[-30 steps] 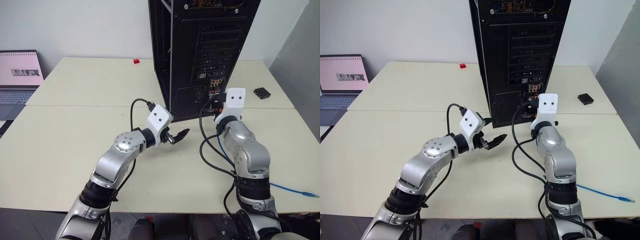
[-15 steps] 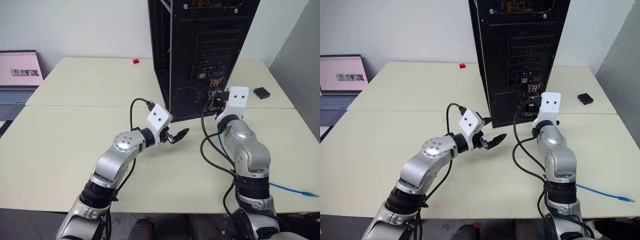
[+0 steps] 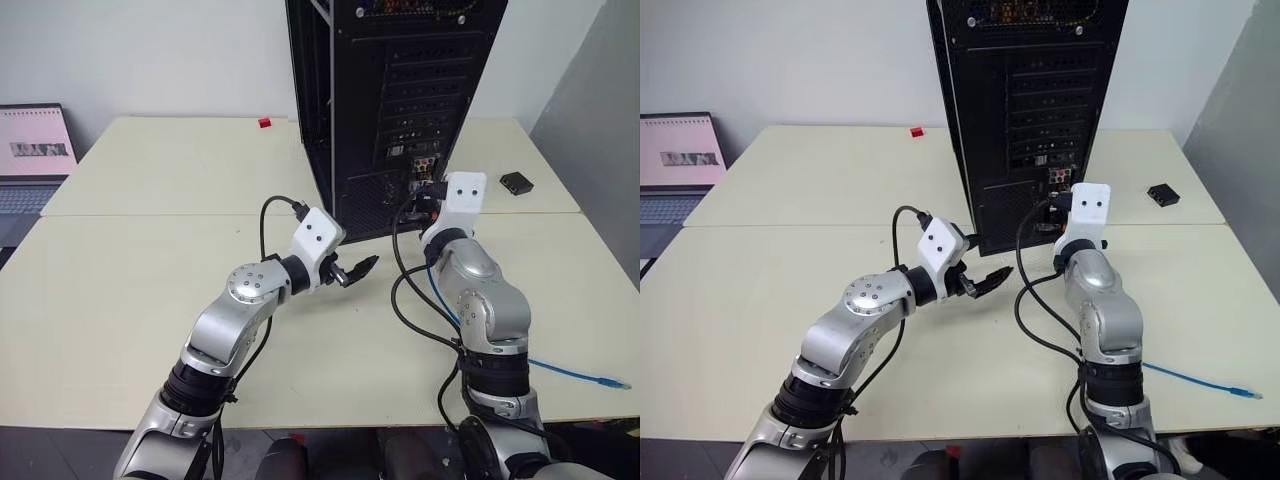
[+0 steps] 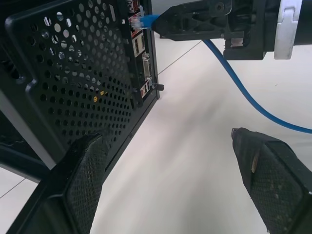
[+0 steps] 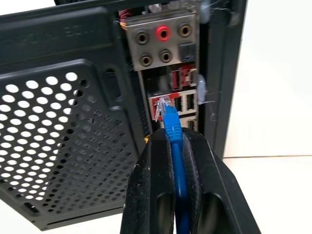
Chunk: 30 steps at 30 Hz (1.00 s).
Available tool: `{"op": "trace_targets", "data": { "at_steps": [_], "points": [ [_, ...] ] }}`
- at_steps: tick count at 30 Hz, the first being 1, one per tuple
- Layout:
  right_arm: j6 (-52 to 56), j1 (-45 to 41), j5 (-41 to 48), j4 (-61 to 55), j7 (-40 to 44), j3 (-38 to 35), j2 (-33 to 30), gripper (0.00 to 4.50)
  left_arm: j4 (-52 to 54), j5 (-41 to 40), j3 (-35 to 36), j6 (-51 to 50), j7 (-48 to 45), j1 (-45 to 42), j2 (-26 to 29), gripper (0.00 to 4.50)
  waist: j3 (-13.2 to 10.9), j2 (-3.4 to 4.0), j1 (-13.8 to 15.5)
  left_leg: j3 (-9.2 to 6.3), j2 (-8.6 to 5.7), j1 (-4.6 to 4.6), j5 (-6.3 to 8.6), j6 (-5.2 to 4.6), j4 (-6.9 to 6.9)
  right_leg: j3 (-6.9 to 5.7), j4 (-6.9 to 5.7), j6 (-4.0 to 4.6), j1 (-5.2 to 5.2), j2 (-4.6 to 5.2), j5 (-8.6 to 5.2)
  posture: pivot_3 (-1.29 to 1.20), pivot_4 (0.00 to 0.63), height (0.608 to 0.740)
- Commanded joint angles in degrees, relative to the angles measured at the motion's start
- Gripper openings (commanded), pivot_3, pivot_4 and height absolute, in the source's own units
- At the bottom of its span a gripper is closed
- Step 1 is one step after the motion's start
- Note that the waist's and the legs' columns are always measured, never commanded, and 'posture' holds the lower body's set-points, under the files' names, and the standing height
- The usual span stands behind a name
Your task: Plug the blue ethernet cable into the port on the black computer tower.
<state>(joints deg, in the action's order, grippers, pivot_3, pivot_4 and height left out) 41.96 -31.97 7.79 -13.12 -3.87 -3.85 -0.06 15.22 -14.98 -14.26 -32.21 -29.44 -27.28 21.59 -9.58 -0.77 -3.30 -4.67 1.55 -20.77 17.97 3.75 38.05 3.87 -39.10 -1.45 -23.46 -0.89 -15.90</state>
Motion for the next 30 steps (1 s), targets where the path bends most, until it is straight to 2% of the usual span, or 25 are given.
{"op": "trace_targets", "data": {
  "at_steps": [1, 23, 30],
  "points": [
    [-0.43, -0.93, -0.28, -2.08, 0.40, 1.36, 0.05, 0.00, 1.99, 0.48, 1.15, 0.45, -0.06, -0.06, -0.39, 4.17, 0.00, 0.00, 0.00, 0.00, 0.00, 0.00, 0.00, 0.00, 0.00, 0.00, 0.00, 0.00, 0.00, 0.00, 0.00, 0.00, 0.150, 0.740],
    [-3.19, 0.42, -2.06, 1.67, -0.16, 1.88, 1.94, 0.00, 2.20, 0.58, 1.43, 0.01, 0.09, 0.01, -0.62, 4.17, 0.00, 0.00, -0.05, 0.01, 0.00, 0.00, 0.00, 0.00, -0.01, 0.01, 0.01, 0.00, -0.01, -0.01, 0.00, 0.00, 0.150, 0.740],
    [-2.96, -1.58, -0.67, 1.79, 0.27, 0.62, 2.23, 0.00, 2.24, 0.76, 1.18, 0.04, 0.24, -0.01, -0.93, 4.17, 0.00, 0.00, -0.05, 0.01, 0.00, 0.00, 0.00, 0.00, -0.01, 0.02, 0.01, 0.00, -0.01, -0.01, 0.00, 0.00, 0.150, 0.740]
  ]
}}
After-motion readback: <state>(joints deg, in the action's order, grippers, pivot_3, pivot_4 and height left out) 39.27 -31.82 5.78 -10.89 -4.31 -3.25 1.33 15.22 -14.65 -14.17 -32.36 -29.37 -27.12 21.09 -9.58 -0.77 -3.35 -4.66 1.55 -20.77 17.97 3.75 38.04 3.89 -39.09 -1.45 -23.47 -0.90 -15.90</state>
